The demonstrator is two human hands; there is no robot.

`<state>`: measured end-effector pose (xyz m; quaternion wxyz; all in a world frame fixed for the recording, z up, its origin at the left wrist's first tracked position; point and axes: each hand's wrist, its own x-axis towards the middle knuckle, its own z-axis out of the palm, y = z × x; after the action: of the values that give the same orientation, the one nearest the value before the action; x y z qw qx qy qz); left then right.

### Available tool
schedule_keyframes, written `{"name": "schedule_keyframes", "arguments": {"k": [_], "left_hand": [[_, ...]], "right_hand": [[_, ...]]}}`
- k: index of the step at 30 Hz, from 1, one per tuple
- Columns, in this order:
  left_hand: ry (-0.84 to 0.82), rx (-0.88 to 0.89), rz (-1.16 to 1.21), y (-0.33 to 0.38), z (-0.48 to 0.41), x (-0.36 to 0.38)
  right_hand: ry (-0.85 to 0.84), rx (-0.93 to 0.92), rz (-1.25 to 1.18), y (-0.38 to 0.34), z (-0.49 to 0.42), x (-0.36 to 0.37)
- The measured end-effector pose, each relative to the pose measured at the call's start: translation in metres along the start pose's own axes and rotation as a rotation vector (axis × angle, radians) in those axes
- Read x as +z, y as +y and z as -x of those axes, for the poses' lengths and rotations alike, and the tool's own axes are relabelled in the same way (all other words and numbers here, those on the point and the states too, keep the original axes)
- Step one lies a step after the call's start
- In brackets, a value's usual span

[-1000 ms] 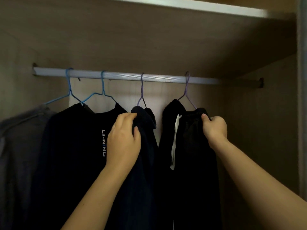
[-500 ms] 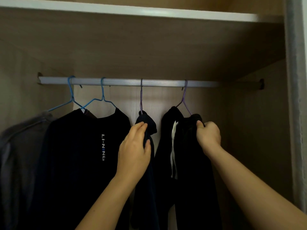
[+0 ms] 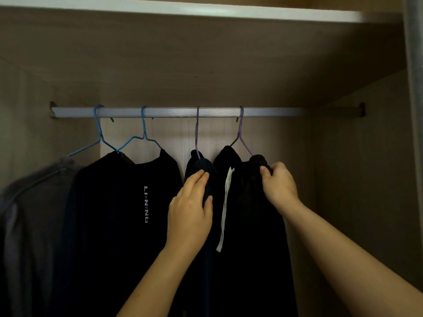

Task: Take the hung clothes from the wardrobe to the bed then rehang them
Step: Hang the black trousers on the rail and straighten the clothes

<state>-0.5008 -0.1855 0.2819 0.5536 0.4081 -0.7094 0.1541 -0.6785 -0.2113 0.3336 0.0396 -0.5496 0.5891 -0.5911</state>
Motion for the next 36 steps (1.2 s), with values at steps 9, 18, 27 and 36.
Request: {"name": "schedule_keyframes", "arguments": {"k": [9,18,27,36], "left_hand": [[-0.103,0.007,0.099,-0.009,0.030,-0.006],[-0.258,-0.078,0.220,-0.009,0.119,-0.008],[-0.180,-0.080,0.042,-0.018,0.176,-0.011],[-0.360,-0.304,0.164,-0.035,0.215,-0.031]], "right_hand": [[-0.092,-0.049,0.070,0.022,0.056,-0.012],[-0.271,0.218,0.068,0.095,0.190,-0.028],[-0.511,0.397,0.340,0.167,0.263,-0.008],[-0.623,0.618,0.262,0.220,0.280,0.014]]}}
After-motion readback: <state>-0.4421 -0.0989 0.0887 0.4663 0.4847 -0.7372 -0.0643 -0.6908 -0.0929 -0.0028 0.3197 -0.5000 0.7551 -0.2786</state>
